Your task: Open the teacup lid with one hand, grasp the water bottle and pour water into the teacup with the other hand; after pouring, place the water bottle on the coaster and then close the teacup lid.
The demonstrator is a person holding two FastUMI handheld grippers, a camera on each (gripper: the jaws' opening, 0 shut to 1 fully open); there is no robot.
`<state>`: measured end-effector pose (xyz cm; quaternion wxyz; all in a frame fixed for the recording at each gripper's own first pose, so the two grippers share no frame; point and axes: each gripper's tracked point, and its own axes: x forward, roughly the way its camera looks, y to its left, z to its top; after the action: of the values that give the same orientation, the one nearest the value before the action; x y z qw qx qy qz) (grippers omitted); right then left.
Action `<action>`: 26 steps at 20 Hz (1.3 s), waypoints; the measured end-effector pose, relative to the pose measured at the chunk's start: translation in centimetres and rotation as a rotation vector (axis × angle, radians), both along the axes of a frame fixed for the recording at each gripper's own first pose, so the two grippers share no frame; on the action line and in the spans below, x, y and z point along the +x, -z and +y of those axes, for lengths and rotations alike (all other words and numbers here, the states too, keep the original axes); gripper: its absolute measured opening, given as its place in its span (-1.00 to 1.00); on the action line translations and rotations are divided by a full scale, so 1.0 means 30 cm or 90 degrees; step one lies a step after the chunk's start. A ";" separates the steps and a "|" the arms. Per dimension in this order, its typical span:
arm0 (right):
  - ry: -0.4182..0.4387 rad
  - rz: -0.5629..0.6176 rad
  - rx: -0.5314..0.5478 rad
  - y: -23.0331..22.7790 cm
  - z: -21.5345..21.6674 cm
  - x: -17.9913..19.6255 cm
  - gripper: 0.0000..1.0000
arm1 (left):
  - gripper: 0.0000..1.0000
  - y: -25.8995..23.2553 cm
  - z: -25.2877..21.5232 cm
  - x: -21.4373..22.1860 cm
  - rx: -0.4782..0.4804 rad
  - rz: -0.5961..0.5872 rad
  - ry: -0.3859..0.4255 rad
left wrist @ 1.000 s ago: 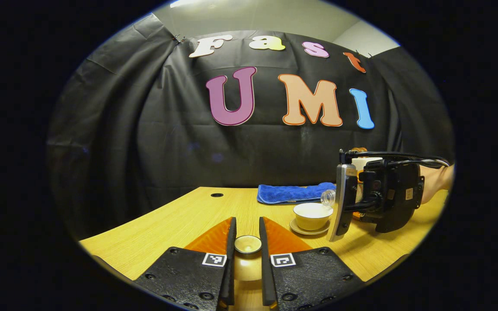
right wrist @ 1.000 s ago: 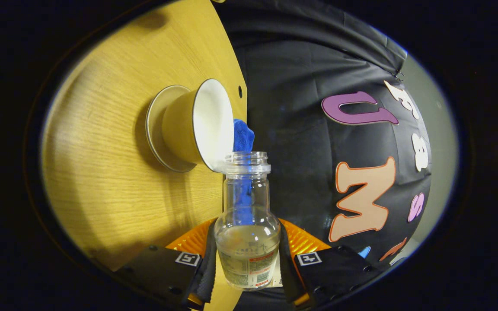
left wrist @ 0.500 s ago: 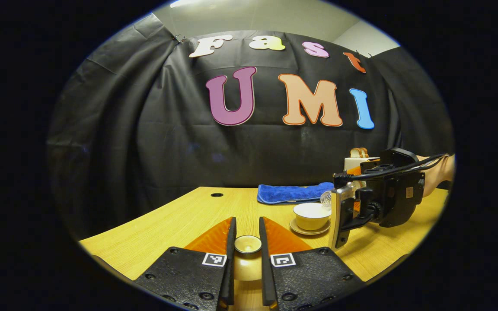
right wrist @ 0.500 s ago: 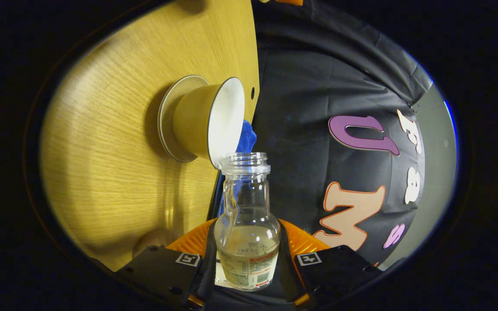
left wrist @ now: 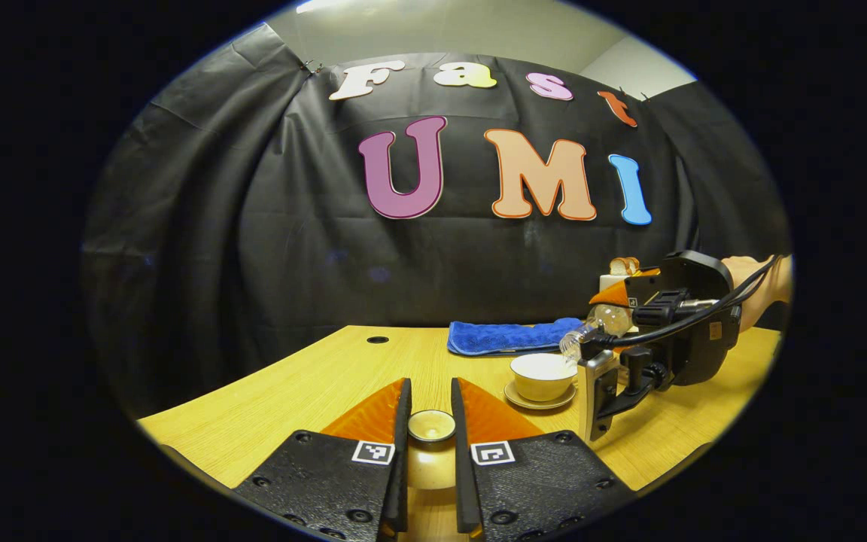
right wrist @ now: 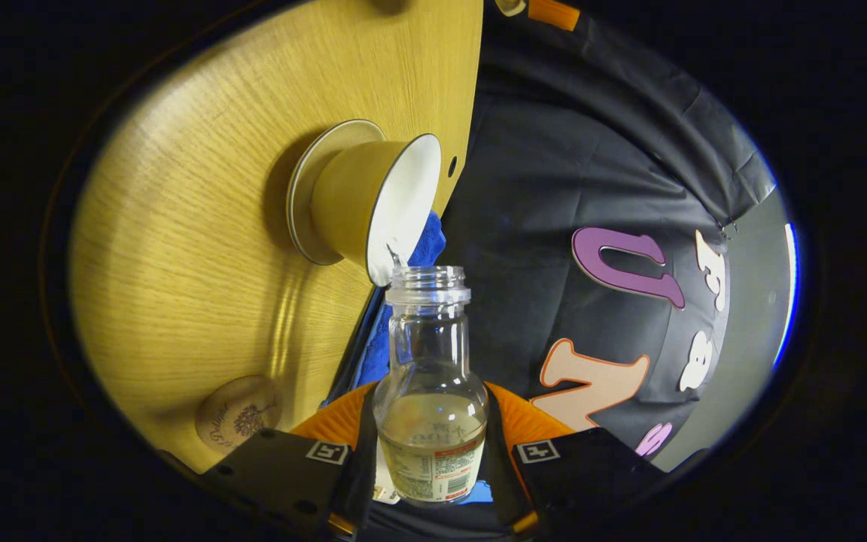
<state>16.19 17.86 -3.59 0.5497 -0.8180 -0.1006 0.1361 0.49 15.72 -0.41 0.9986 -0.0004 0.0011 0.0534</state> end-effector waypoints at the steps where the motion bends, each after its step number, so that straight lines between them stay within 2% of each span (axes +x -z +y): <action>1: -0.005 -0.007 -0.012 -0.007 0.004 -0.002 0.31 | -0.55 0.000 0.001 0.001 0.000 0.000 0.000; 17: -0.065 -0.033 -0.168 -0.037 0.056 -0.037 0.31 | -0.55 0.002 0.003 -0.002 -0.001 0.001 0.000; 26: -0.082 -0.039 -0.210 -0.043 0.061 -0.042 0.31 | -0.55 0.000 0.002 -0.003 -0.001 0.001 0.000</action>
<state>14.94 19.70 -2.29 0.3950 -0.8927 -0.1454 0.1606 0.39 15.77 -0.41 0.9986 -0.0012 0.0024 0.0534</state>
